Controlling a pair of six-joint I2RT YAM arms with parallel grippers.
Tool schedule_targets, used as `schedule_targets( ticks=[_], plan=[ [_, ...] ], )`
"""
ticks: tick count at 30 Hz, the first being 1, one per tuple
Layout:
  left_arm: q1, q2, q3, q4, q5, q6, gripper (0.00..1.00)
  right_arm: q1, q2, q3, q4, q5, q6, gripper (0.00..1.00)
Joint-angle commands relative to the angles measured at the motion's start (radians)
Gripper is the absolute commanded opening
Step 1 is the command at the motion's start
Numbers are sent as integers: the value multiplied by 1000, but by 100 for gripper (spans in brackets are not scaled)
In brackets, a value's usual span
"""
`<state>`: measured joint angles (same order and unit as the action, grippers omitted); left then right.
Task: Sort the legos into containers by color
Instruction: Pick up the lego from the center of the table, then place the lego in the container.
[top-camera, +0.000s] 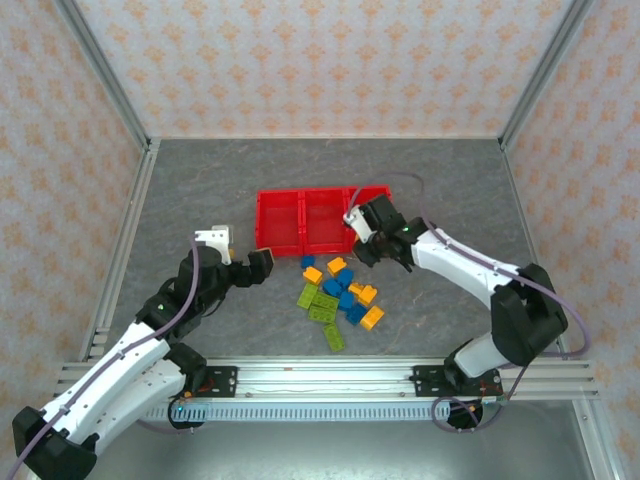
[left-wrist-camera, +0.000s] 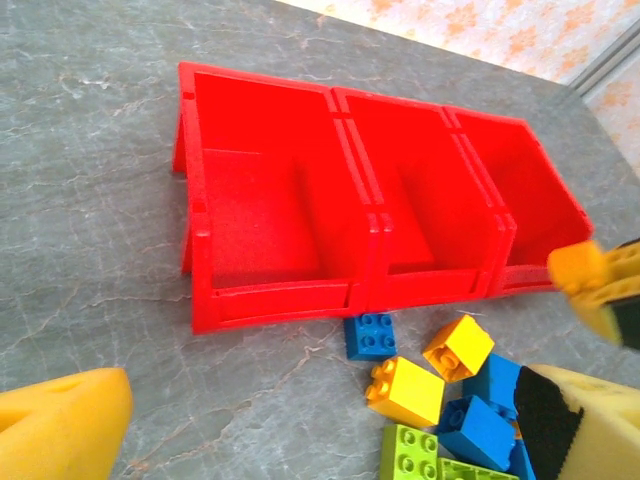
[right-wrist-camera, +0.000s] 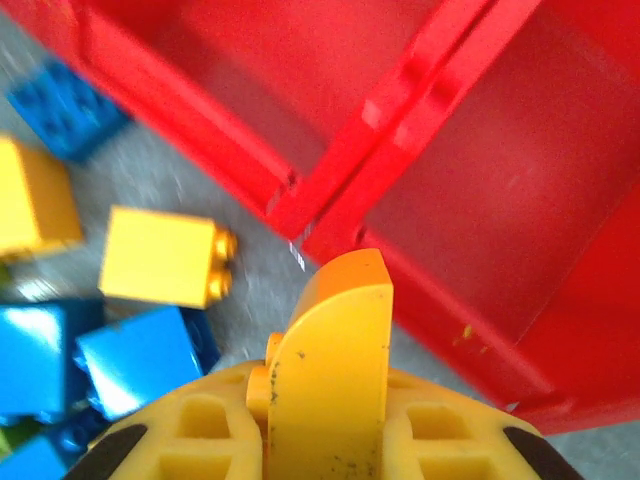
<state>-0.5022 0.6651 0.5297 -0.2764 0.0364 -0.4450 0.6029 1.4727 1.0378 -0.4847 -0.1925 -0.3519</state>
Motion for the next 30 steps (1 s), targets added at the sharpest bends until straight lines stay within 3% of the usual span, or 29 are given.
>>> schedule_targets(
  ticks=[1, 5, 13, 21, 27, 30],
  plan=[
    [-8, -5, 24, -24, -46, 6, 99, -42, -27, 59, 14, -50, 50, 0],
    [-8, -15, 53, -59, -39, -12, 99, -92, 54, 174, 30, -64, 89, 0],
    [-9, -38, 135, -157, 56, -3, 99, -163, 373, 453, -100, -3, 172, 0],
    [-9, -145, 122, -157, 115, 4, 99, -181, 420, 443, -63, -7, 209, 1],
    [-10, -202, 101, -120, 149, 32, 99, -181, 379, 395, -46, -15, 220, 22],
    [-9, -229, 95, -105, 169, 37, 99, -181, 361, 386, -54, -17, 217, 28]
  ],
)
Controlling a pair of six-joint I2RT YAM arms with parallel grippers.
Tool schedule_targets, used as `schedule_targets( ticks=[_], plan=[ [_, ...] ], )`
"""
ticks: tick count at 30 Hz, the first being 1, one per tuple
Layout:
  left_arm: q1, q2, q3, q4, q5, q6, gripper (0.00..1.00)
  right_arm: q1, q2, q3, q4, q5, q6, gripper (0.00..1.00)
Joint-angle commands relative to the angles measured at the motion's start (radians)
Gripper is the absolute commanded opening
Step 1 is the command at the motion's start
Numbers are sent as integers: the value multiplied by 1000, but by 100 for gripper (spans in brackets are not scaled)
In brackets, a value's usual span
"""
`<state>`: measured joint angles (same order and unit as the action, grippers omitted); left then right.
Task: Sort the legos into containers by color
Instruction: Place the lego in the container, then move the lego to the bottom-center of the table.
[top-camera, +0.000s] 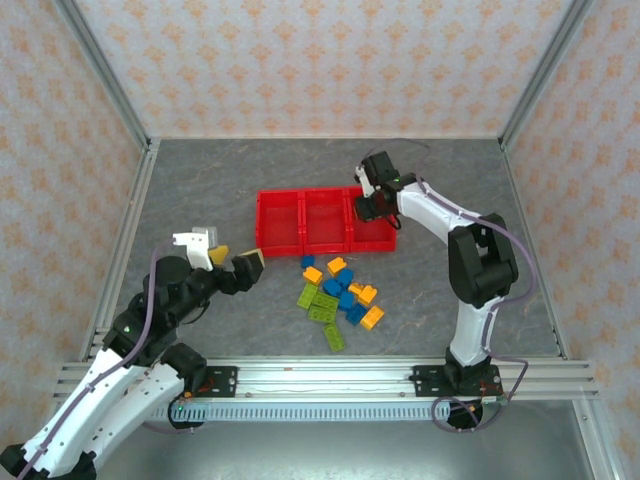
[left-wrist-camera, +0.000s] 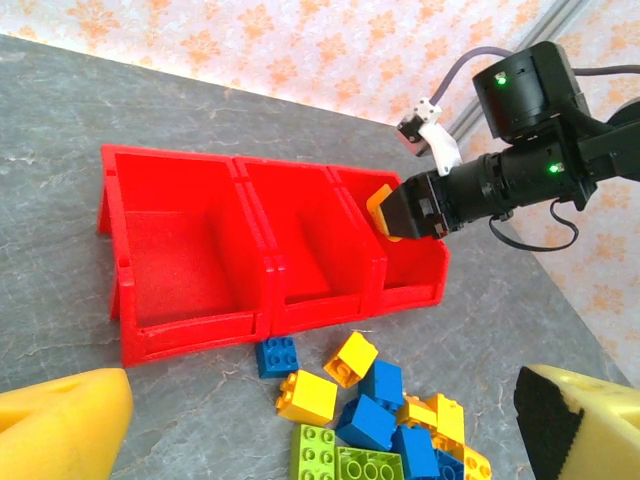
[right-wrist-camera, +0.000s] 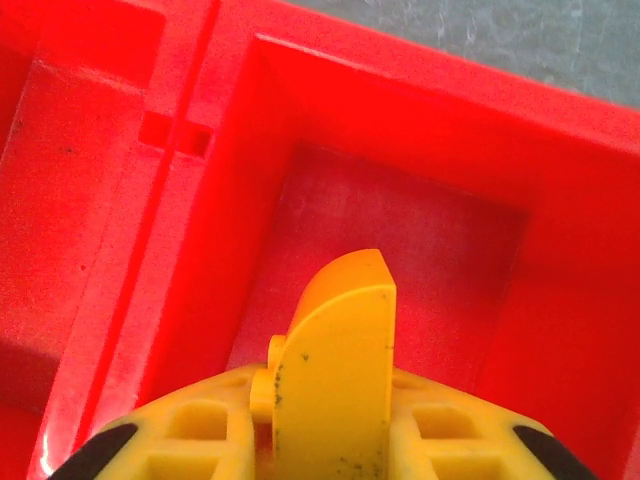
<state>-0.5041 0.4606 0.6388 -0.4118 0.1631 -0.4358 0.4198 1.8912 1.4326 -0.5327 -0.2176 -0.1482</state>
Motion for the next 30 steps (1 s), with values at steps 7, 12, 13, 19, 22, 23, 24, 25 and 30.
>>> schedule_targets(
  ticks=[7, 12, 13, 19, 22, 23, 24, 25, 30],
  plan=[
    [-8, -62, -21, 27, -2, 25, 99, 2, -59, -8, -13, 9, 6, 35],
    [-7, -58, -22, 29, 10, 27, 99, 2, -54, -13, -12, 5, 6, 38],
    [-7, -59, -23, 32, 17, 28, 99, 2, -58, -16, -10, 7, 8, 38],
    [-7, -77, -33, 47, 20, 31, 99, 2, -119, -19, -18, -1, 36, 38],
    [-8, -75, -38, 52, 16, 32, 99, 3, -166, -16, -56, -6, 86, 38],
    [-7, -74, -37, 53, 18, 34, 99, 5, -189, -24, -66, -12, 100, 39],
    [-8, -71, -39, 54, 22, 36, 99, 8, -212, -36, -68, -18, 112, 39],
    [-7, -68, -41, 59, 30, 44, 99, 12, -251, -58, -64, -14, 133, 41],
    [-7, -67, -53, 84, 53, 57, 99, 20, -433, -178, -44, -32, 326, 53]
  ],
)
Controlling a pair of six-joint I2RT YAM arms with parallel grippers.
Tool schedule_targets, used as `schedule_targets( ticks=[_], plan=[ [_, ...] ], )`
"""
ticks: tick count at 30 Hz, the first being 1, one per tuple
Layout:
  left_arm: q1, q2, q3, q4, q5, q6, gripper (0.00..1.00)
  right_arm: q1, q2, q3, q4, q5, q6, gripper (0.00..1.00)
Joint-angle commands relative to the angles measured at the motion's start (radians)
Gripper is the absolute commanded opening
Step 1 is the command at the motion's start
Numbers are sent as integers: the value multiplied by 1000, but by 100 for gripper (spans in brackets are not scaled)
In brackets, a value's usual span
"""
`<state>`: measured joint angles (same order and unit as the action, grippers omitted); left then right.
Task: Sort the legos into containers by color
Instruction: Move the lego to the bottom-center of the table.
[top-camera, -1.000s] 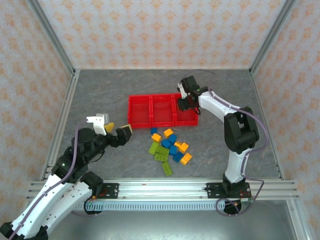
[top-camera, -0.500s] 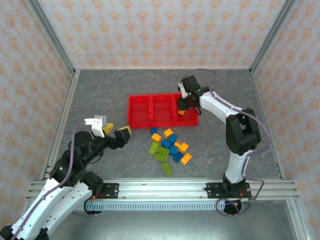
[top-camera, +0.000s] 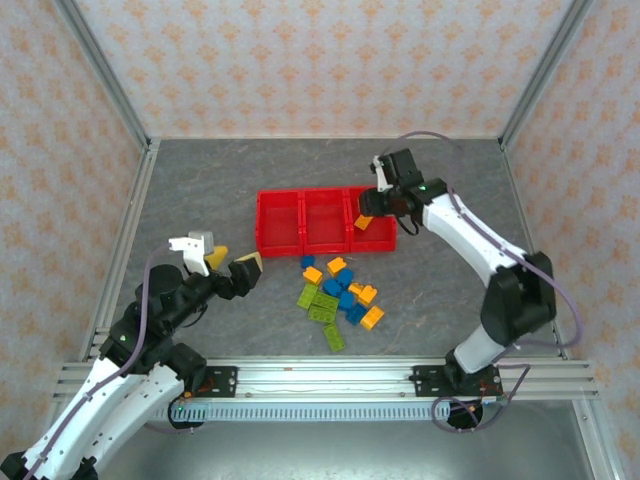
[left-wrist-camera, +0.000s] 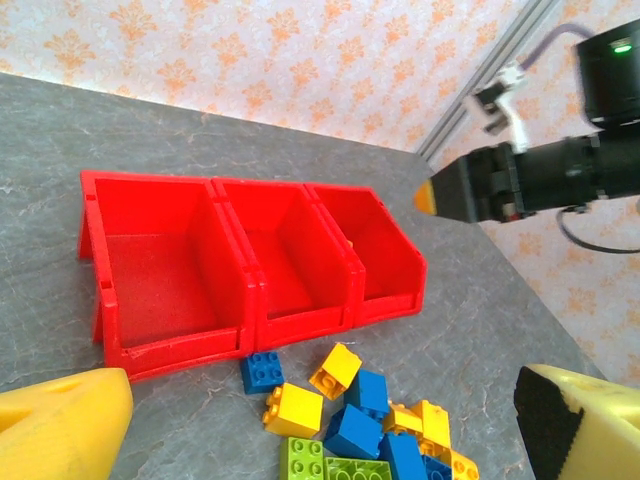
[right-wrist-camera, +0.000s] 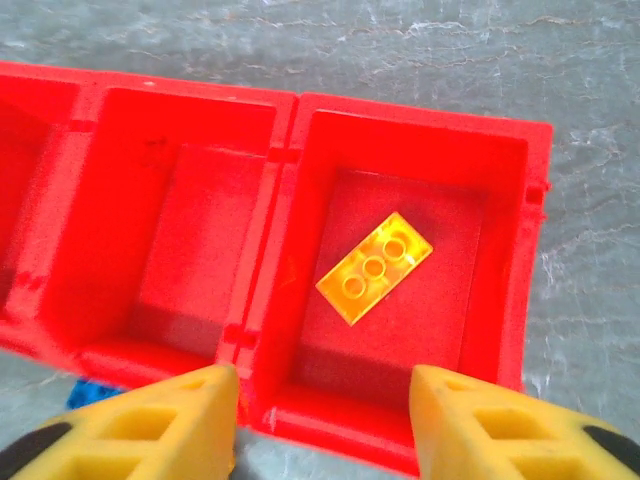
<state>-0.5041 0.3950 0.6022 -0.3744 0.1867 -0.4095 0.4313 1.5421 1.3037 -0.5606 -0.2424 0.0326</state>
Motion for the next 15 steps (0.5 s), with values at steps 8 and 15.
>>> schedule_targets(
  ticks=[8, 15],
  plan=[
    [-7, 30, -19, 52, 56, 34, 99, 113, -309, -217, -134, 72, 416, 78],
    [-8, 16, -28, 68, 90, 37, 99, 183, -515, -452, -222, 85, 734, 76]
  ],
)
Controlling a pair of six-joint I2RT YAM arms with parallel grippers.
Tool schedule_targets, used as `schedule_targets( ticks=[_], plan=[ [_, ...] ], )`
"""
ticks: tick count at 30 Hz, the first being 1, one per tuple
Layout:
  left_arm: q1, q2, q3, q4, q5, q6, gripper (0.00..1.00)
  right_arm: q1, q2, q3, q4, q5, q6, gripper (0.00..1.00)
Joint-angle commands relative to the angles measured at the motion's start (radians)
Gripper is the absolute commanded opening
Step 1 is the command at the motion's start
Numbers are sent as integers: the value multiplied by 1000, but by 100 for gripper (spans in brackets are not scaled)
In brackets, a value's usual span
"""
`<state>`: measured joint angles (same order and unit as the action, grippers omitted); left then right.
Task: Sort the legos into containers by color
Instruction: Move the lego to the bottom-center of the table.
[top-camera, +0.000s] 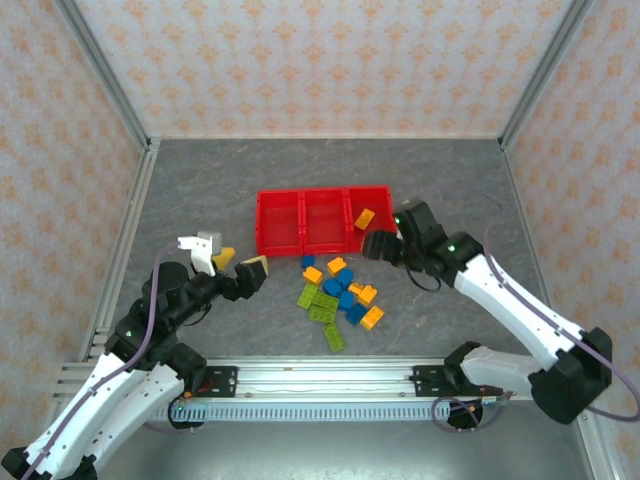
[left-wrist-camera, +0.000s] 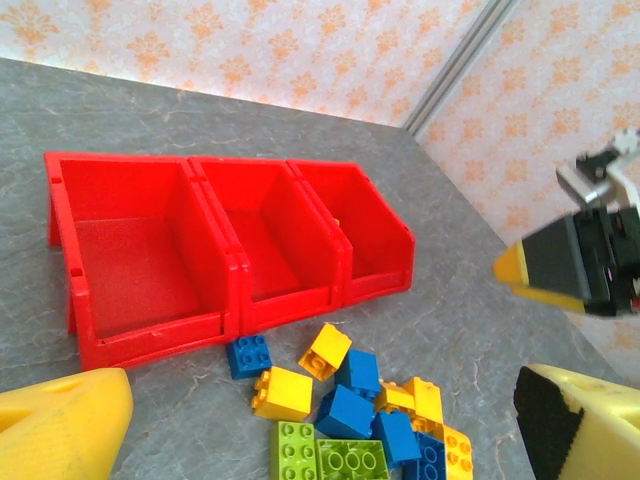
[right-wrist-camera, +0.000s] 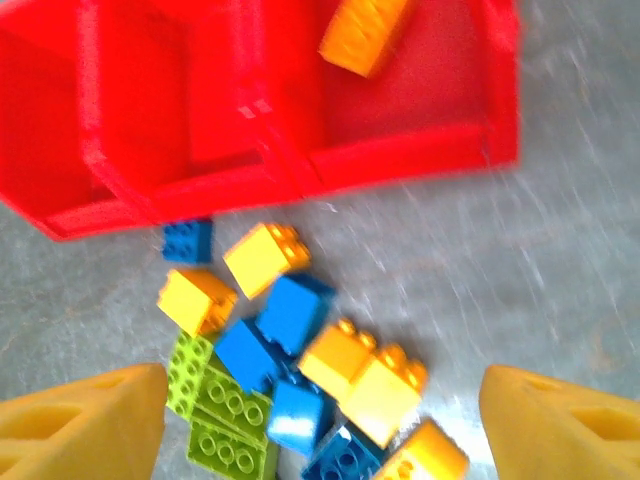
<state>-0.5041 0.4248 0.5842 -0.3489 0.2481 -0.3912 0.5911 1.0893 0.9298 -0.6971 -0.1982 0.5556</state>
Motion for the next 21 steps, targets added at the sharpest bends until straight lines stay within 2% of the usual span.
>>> schedule_targets(
  ticks=[1, 4, 6, 14, 21],
  plan=[
    [-8, -14, -10, 41, 27, 18, 99, 41, -93, -126, -75, 32, 274, 73],
    [-8, -6, -10, 39, 20, 20, 99, 106, -180, -236, -54, 69, 451, 71],
    [-8, -4, -7, 39, 26, 20, 99, 126, -207, -291, -29, 70, 507, 67],
    [-8, -36, -13, 44, 37, 23, 99, 215, -2, -308, 37, 133, 556, 71],
    [-8, -77, -13, 40, -4, 20, 99, 251, 44, -322, 76, 198, 635, 69]
  ],
)
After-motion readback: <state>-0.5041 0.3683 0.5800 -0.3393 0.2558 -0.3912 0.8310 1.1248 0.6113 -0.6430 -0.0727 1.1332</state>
